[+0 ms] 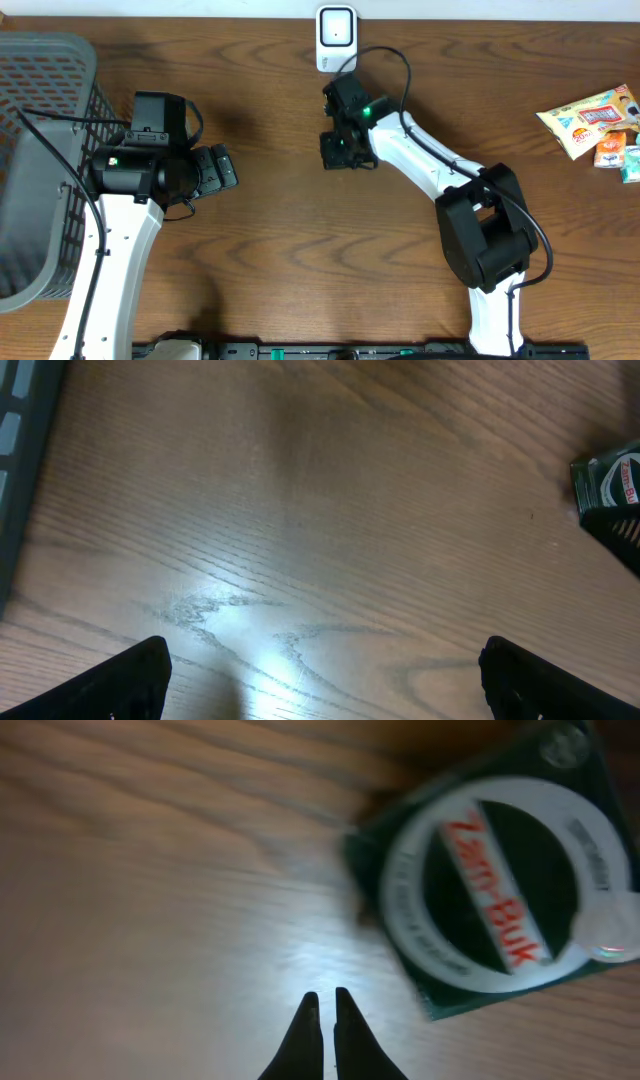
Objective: Scan the item barcode
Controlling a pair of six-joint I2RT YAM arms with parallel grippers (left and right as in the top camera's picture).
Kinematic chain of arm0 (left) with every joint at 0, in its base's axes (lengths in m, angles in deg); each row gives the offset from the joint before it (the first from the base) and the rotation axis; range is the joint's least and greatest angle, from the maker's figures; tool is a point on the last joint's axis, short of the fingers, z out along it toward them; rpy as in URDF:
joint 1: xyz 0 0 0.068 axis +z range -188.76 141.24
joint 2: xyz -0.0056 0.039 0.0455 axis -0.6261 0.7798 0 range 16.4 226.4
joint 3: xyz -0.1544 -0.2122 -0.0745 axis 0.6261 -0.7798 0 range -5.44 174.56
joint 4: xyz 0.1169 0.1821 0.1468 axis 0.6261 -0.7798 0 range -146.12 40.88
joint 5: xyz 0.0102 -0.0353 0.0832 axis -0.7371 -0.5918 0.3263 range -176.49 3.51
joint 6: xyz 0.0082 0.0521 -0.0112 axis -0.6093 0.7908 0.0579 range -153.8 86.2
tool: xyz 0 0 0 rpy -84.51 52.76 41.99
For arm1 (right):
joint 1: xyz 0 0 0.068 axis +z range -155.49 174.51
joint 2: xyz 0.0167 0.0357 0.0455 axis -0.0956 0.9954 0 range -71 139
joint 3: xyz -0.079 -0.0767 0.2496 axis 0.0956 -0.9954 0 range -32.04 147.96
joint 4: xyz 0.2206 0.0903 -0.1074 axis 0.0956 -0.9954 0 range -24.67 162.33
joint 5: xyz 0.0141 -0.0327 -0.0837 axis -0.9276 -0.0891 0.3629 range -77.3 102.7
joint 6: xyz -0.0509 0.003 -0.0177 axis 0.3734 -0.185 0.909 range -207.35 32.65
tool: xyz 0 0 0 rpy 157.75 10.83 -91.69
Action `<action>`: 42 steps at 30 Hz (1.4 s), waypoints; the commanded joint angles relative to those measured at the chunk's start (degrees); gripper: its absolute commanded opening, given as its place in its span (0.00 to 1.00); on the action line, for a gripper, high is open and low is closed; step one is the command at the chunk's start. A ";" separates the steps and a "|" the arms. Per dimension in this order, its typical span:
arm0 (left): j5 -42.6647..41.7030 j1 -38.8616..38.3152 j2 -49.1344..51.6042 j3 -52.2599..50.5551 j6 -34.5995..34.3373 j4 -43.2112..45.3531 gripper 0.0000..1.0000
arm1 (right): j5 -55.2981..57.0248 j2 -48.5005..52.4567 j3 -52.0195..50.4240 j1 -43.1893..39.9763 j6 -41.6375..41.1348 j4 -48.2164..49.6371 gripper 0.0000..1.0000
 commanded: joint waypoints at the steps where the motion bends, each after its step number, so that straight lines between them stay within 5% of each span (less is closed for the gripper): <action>1: 0.13 0.31 0.00 0.04 0.11 -0.31 0.98 | 5.77 0.31 -2.91 -0.59 -2.71 2.12 0.01; 19: 0.15 0.31 0.00 0.04 0.11 -0.31 0.98 | 11.15 0.09 -0.59 -11.56 -2.64 1.07 0.02; 24: 0.15 0.31 0.00 0.04 0.11 -0.31 0.98 | 0.22 -0.28 5.01 -16.72 0.94 -0.02 0.06; 28: 0.15 0.31 0.00 0.04 0.11 -0.31 0.98 | -18.75 -0.28 6.16 -18.32 5.79 2.05 0.22; 32: 0.13 0.31 0.00 0.04 0.11 -0.31 0.98 | -19.28 -0.26 6.12 -17.05 9.79 0.59 0.57; 34: 0.13 0.31 0.00 0.04 0.11 -0.31 0.97 | -15.82 -0.24 6.10 -15.72 10.25 -0.15 0.63; 37: 0.15 0.31 0.00 0.04 0.11 -0.31 0.98 | -10.67 -0.24 6.01 -13.07 10.25 -0.48 0.56; 42: 0.15 0.31 0.00 0.04 0.11 -0.31 0.98 | -9.44 -0.24 6.01 -8.66 10.25 0.17 0.20</action>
